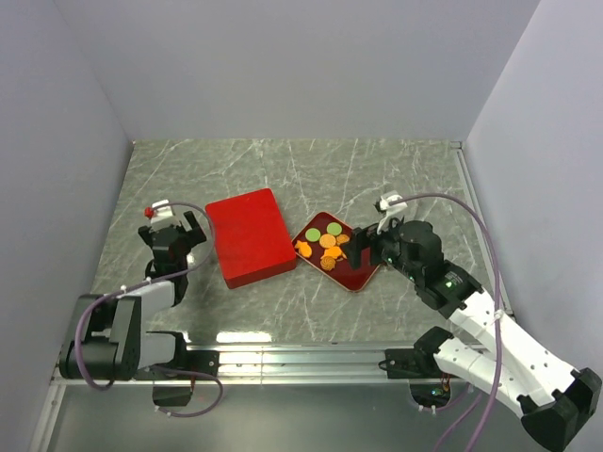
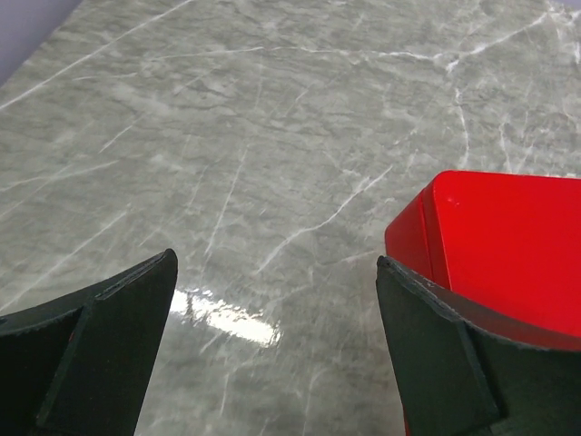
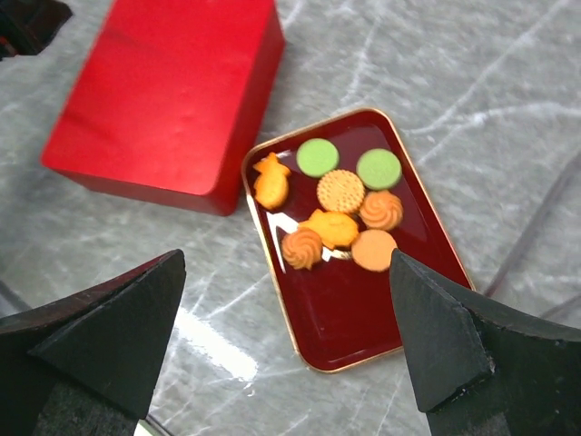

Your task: Pack the cookies

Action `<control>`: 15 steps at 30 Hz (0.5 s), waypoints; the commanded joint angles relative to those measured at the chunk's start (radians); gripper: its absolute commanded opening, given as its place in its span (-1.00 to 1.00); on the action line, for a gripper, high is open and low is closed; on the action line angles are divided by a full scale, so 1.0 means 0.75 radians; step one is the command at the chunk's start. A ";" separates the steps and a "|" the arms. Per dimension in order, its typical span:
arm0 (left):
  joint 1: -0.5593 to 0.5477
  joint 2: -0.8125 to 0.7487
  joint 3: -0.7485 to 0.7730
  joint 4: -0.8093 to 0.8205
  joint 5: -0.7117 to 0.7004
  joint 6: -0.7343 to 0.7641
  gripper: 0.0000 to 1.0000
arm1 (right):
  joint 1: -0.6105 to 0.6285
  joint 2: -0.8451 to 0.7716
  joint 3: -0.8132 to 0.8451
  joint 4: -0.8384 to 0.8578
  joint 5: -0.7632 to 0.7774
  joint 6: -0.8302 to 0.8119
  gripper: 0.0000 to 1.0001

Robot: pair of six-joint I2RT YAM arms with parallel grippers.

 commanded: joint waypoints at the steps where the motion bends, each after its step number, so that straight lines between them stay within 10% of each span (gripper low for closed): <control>1: 0.010 0.072 0.038 0.277 0.097 0.058 0.95 | -0.046 -0.055 -0.076 0.120 0.082 0.049 1.00; 15: 0.022 0.295 -0.007 0.613 0.228 0.133 0.97 | -0.269 -0.008 -0.311 0.425 0.312 -0.137 1.00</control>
